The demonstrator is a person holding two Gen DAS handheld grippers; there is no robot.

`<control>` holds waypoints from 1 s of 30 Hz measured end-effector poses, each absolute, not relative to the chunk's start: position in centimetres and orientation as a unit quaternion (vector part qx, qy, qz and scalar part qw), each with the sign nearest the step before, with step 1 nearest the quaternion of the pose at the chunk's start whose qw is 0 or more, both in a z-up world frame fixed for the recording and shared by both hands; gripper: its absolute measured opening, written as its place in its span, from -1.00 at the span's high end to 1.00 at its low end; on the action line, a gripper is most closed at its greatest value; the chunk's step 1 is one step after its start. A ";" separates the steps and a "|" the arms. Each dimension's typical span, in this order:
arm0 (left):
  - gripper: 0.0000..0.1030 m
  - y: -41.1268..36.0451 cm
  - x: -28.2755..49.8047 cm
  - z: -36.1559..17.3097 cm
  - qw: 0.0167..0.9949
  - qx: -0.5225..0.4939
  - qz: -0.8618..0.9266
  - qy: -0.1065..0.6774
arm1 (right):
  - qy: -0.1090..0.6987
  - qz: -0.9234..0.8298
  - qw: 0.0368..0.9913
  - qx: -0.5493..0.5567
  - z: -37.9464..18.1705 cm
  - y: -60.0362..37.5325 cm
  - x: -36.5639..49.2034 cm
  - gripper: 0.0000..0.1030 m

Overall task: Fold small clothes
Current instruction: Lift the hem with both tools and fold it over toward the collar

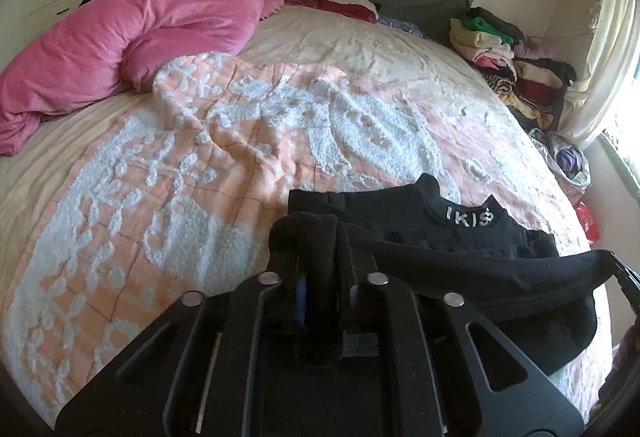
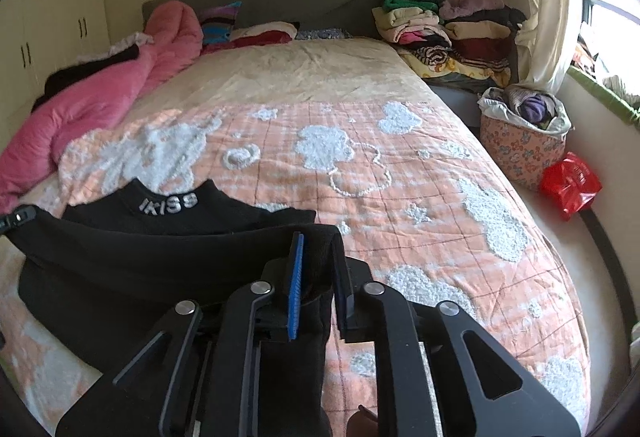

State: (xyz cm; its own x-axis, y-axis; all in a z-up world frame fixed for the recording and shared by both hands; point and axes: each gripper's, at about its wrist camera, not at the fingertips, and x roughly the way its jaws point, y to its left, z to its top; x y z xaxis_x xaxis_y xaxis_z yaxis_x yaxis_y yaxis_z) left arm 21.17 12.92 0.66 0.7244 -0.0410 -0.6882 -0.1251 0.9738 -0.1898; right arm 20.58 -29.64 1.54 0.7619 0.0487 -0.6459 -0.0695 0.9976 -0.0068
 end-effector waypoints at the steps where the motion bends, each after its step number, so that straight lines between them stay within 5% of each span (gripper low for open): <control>1: 0.77 12.8 21.0 0.6 0.923 -0.106 0.027 0.369 | 0.344 0.029 0.938 -0.021 1.4 -29.5 20.5 0.64; 3: 0.41 12.8 20.6 0.9 0.926 -0.099 0.037 0.362 | 0.340 0.024 0.939 -0.037 1.2 -29.2 20.0 0.28; 5: 0.28 13.0 19.8 1.6 0.932 -0.099 0.045 0.346 | 0.331 0.028 0.942 -0.038 1.3 -29.1 19.4 0.27; 10: 0.28 12.4 18.3 2.7 0.940 -0.093 0.041 0.325 | 0.325 0.061 0.943 -0.050 1.5 -28.2 17.7 0.28; 13: 0.31 11.4 17.4 3.0 0.942 -0.093 0.023 0.320 | 0.333 0.084 0.937 -0.060 1.2 -27.2 16.9 0.50; 19: 0.60 8.4 16.5 1.7 0.933 -0.067 -0.009 0.353 | 0.351 0.114 0.927 -0.066 0.0 -25.5 15.8 0.51; 30: 0.60 4.8 17.0 -3.6 0.909 0.015 -0.014 0.417 | 0.399 0.101 0.908 -0.072 -4.4 -24.0 17.2 0.51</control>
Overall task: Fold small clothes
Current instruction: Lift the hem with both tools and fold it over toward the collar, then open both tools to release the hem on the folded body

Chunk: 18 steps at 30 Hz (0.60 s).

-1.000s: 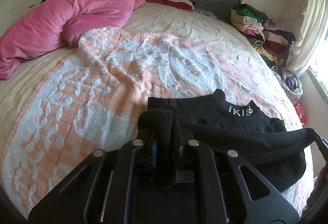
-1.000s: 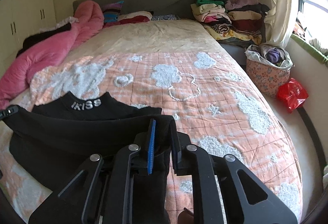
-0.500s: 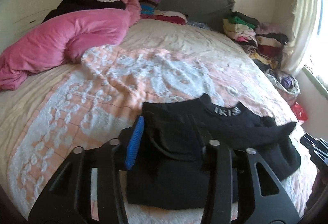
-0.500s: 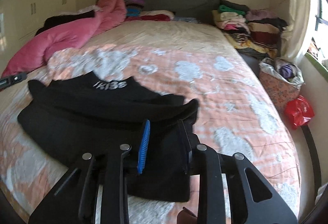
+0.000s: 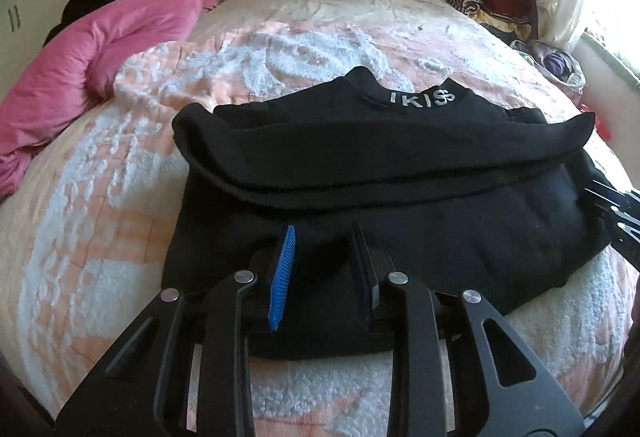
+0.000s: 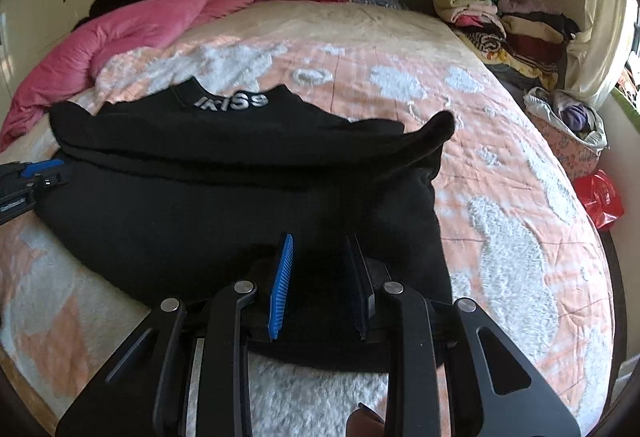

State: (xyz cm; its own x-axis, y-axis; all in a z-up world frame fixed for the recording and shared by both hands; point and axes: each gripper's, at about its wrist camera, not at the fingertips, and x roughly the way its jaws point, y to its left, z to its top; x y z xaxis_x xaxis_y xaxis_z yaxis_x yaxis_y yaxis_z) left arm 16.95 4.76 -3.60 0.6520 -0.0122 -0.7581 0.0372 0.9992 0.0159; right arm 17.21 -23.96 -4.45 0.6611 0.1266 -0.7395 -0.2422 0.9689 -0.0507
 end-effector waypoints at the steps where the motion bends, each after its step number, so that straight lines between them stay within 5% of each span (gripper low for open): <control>1: 0.59 4.9 17.0 -3.6 0.910 0.011 -0.014 0.415 | 0.400 0.100 0.908 -0.072 -4.6 -23.9 17.6 0.51; 18: 0.42 9.5 23.4 -3.3 0.907 -0.085 0.014 0.413 | 0.410 0.097 0.904 -0.070 -4.8 -22.1 24.6 0.51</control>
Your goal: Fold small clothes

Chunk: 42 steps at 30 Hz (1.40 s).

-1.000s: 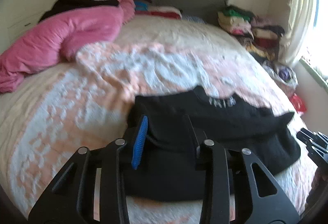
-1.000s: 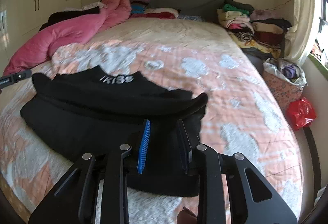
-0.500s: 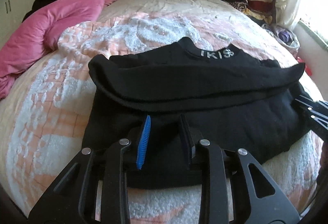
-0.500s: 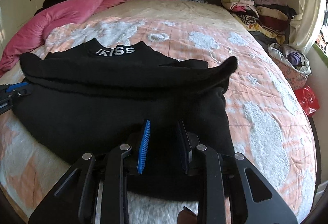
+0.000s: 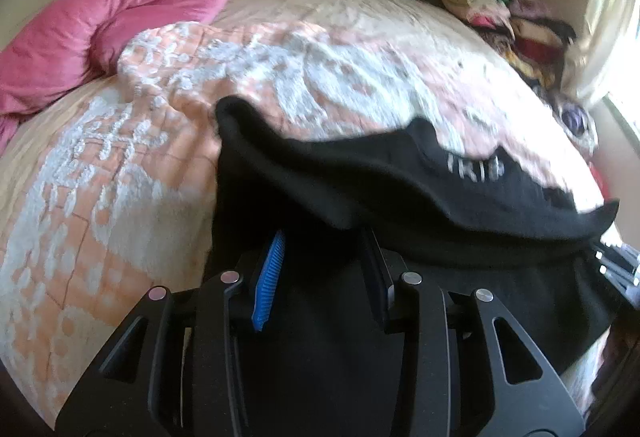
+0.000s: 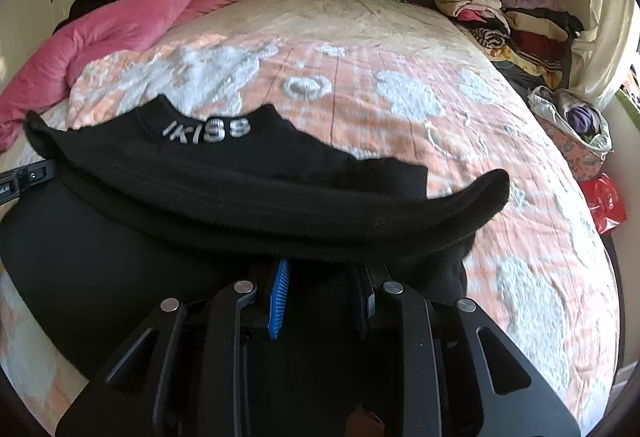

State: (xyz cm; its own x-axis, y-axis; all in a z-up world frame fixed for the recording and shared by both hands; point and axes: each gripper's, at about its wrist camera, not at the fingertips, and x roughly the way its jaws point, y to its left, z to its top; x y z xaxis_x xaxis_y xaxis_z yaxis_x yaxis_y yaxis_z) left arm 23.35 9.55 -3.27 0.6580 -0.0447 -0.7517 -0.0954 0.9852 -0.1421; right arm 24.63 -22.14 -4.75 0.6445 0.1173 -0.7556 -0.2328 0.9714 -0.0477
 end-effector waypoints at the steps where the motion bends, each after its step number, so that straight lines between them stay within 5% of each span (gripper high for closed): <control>1: 0.42 9.7 23.6 -3.1 0.908 -0.091 0.017 0.410 | 0.410 0.096 0.904 -0.069 -4.6 -22.1 25.0 0.51; 16: 0.31 13.7 24.9 -2.4 0.916 -0.097 0.066 0.383 | 0.378 0.050 0.923 -0.044 -1.9 -25.8 27.4 0.49; 20: 0.28 14.8 25.4 -3.4 0.908 -0.105 0.070 0.399 | 0.397 0.018 0.917 -0.024 -3.0 -28.3 28.1 0.18; 23: 0.28 14.9 25.8 -4.0 0.906 -0.102 0.066 0.406 | 0.422 0.020 0.907 0.003 -4.3 -29.5 28.9 0.17; 25: 0.52 14.8 25.8 -4.2 0.907 -0.102 0.059 0.405 | 0.425 0.028 0.905 0.013 -4.8 -29.6 28.9 0.22; 27: 0.94 14.5 25.8 -4.2 0.908 -0.100 0.046 0.403 | 0.423 0.041 0.905 0.018 -4.9 -29.5 28.9 0.53; 30: 0.96 14.0 25.7 -3.9 0.913 -0.081 0.045 0.396 | 0.418 0.055 0.907 0.017 -4.8 -28.9 28.6 0.81; 42: 0.97 14.6 23.9 0.5 0.945 -0.083 0.058 0.311 | 0.332 0.049 0.941 0.052 -0.5 -30.1 27.0 0.84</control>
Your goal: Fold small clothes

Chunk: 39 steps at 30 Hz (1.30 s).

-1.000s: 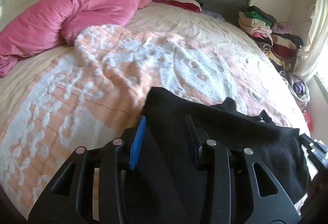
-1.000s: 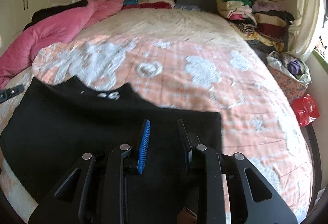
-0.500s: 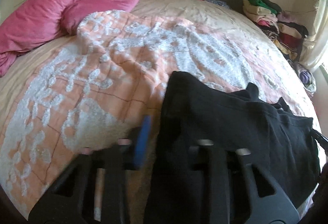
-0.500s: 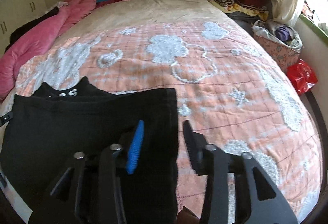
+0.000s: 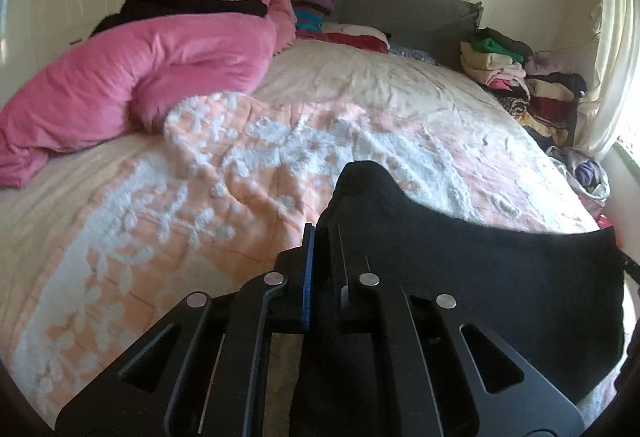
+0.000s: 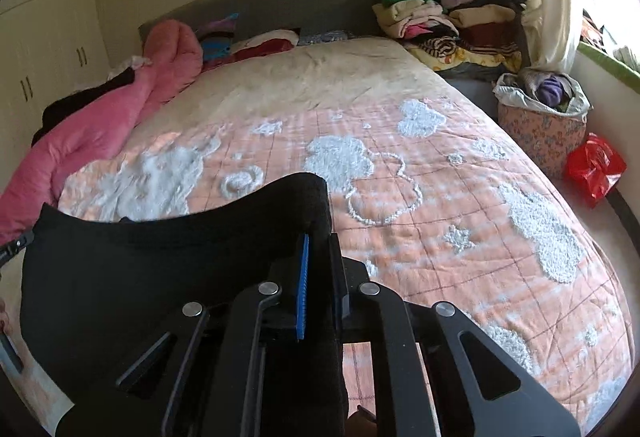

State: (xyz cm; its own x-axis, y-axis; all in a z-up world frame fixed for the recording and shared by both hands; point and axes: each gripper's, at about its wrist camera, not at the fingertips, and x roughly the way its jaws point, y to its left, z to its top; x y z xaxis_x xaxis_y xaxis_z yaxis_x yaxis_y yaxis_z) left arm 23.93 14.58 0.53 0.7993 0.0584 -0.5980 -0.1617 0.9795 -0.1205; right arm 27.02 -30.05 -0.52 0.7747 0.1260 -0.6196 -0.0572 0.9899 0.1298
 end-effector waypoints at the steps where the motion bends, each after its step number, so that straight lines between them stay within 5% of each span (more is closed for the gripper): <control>1: 0.97 14.7 24.1 0.3 0.944 -0.083 0.060 0.313 | 0.335 0.046 0.940 0.050 -0.7 -30.0 27.3 0.84; 24: 0.96 15.2 24.1 -2.8 0.924 -0.063 0.084 0.367 | 0.370 0.010 0.928 0.048 -3.7 -30.1 25.1 0.80; 33: 0.96 14.7 22.6 -1.8 0.925 -0.064 0.077 0.366 | 0.365 0.035 0.928 0.063 -2.4 -29.8 21.2 0.61; 39: 0.66 13.4 21.0 -1.1 0.924 -0.065 0.058 0.371 | 0.367 0.070 0.927 0.036 -2.0 -27.6 18.5 0.40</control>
